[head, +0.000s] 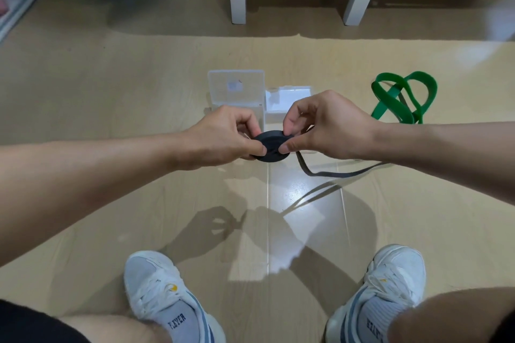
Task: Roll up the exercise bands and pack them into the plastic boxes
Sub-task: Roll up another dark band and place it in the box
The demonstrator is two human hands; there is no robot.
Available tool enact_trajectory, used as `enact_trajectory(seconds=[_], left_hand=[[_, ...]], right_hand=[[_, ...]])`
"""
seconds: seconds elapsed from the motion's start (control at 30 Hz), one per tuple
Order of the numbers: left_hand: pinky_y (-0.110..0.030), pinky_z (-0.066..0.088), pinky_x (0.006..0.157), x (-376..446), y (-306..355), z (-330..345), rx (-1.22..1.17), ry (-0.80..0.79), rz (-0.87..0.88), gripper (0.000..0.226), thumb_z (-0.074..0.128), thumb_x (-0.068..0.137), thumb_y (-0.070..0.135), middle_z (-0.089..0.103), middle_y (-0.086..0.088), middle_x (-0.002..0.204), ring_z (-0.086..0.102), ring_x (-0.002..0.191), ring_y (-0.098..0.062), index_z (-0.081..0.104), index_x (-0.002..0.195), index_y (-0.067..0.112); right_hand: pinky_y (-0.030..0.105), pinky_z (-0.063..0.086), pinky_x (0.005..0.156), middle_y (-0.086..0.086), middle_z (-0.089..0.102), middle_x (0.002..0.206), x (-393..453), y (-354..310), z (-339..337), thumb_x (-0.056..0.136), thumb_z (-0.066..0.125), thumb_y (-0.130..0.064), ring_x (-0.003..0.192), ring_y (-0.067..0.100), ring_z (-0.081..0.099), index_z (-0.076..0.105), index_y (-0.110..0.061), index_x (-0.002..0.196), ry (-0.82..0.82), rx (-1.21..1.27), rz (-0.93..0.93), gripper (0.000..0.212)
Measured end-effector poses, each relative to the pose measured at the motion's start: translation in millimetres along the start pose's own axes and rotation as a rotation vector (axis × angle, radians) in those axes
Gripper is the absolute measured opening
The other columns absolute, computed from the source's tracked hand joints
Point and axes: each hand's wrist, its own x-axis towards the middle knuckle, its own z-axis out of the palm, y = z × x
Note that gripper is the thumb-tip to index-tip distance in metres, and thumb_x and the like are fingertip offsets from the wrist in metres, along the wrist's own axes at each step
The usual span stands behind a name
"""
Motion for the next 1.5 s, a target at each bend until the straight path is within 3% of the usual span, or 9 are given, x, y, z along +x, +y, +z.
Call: enact_trajectory(seconds=[0.13, 0.27, 0.5, 0.77, 0.93, 1.03, 1.23, 1.37, 1.5], left_hand=[[-0.041, 0.061, 0.078, -2.1, 7.3, 5.7, 0.211, -0.055, 0.041, 0.025, 0.089, 0.073, 0.027, 0.075, 0.009, 0.082, 0.068, 0.069, -0.006, 0.071, 0.091, 0.025], [-0.038, 0.062, 0.079, -3.1, 11.5, 9.5, 0.278, -0.025, 0.087, 0.013, 0.088, 0.077, 0.02, 0.074, 0.013, 0.066, 0.071, 0.068, -0.006, 0.074, 0.075, 0.022], [-0.05, 0.059, 0.085, -1.8, 2.2, 1.9, -0.08, 0.016, 0.023, 0.015, 0.082, 0.081, 0.004, 0.076, -0.018, 0.083, 0.072, 0.073, -0.022, 0.069, 0.079, 0.008], [-0.036, 0.062, 0.088, -1.2, -4.7, -2.5, -0.303, -0.016, 0.008, 0.02, 0.076, 0.085, -0.004, 0.076, -0.018, 0.095, 0.076, 0.089, -0.024, 0.061, 0.08, 0.008], [-0.041, 0.061, 0.087, -0.6, -0.2, -1.2, 0.131, -0.083, 0.019, 0.027, 0.09, 0.074, 0.027, 0.076, 0.006, 0.088, 0.072, 0.079, -0.011, 0.071, 0.093, 0.024], [-0.032, 0.059, 0.073, -3.6, 13.8, 5.8, 0.348, -0.053, 0.072, 0.019, 0.091, 0.072, 0.037, 0.071, 0.022, 0.069, 0.067, 0.066, 0.001, 0.074, 0.079, 0.03], [-0.027, 0.058, 0.068, -1.8, 13.7, 1.2, 0.169, -0.008, 0.024, 0.015, 0.091, 0.073, 0.019, 0.076, 0.003, 0.068, 0.071, 0.067, -0.01, 0.076, 0.075, 0.018], [-0.049, 0.058, 0.091, -1.3, 6.7, -5.5, -0.026, 0.004, 0.016, 0.016, 0.086, 0.078, 0.01, 0.076, -0.024, 0.092, 0.071, 0.077, -0.023, 0.07, 0.077, 0.011], [-0.041, 0.061, 0.092, -0.9, 1.0, -8.1, -0.215, 0.005, 0.018, 0.017, 0.079, 0.082, -0.001, 0.075, -0.027, 0.097, 0.073, 0.082, -0.025, 0.065, 0.078, 0.006]], right_hand=[[0.028, 0.057, 0.074, -0.009, 0.076, 0.078, -5.9, -9.1, 6.0, 0.075, 0.087, -0.023, 0.074, 0.004, 0.07, 0.072, -0.027, 0.08, -0.035, -0.167, -0.057, 0.016], [0.018, 0.053, 0.071, -0.013, 0.075, 0.079, -7.7, -12.1, 8.2, 0.078, 0.084, -0.021, 0.076, -0.004, 0.067, 0.074, -0.031, 0.084, -0.049, -0.222, -0.105, 0.015], [0.03, 0.059, 0.08, -0.002, 0.078, 0.081, -1.5, -3.7, -3.1, 0.074, 0.09, -0.016, 0.075, 0.01, 0.073, 0.067, -0.022, 0.082, 0.057, 0.079, -0.1, 0.025], [0.013, 0.049, 0.06, -0.004, 0.074, 0.07, 0.9, 1.4, -6.3, 0.069, 0.094, -0.021, 0.06, 0.002, 0.063, 0.065, -0.021, 0.074, 0.07, 0.11, -0.03, 0.029], [0.029, 0.056, 0.07, -0.008, 0.076, 0.075, -4.7, -6.8, 1.2, 0.073, 0.09, -0.026, 0.066, 0.003, 0.067, 0.072, -0.026, 0.076, 0.01, -0.111, -0.041, 0.018], [0.02, 0.054, 0.07, -0.011, 0.076, 0.074, -9.1, -13.4, 7.2, 0.075, 0.086, -0.025, 0.073, -0.001, 0.068, 0.074, -0.03, 0.078, -0.028, -0.198, -0.092, 0.014], [0.024, 0.058, 0.082, -0.012, 0.077, 0.083, -5.3, -8.8, 1.7, 0.08, 0.086, -0.02, 0.078, -0.004, 0.071, 0.076, -0.031, 0.087, -0.031, -0.036, -0.1, 0.016], [0.025, 0.057, 0.074, -0.003, 0.079, 0.083, -2.3, -3.3, -4.6, 0.076, 0.089, -0.017, 0.074, 0.01, 0.072, 0.072, -0.022, 0.086, 0.053, 0.12, -0.09, 0.021], [0.039, 0.058, 0.083, 0.001, 0.077, 0.078, 0.2, 0.3, -6.7, 0.071, 0.092, -0.018, 0.071, 0.017, 0.071, 0.066, -0.02, 0.08, 0.084, 0.175, -0.053, 0.028]])
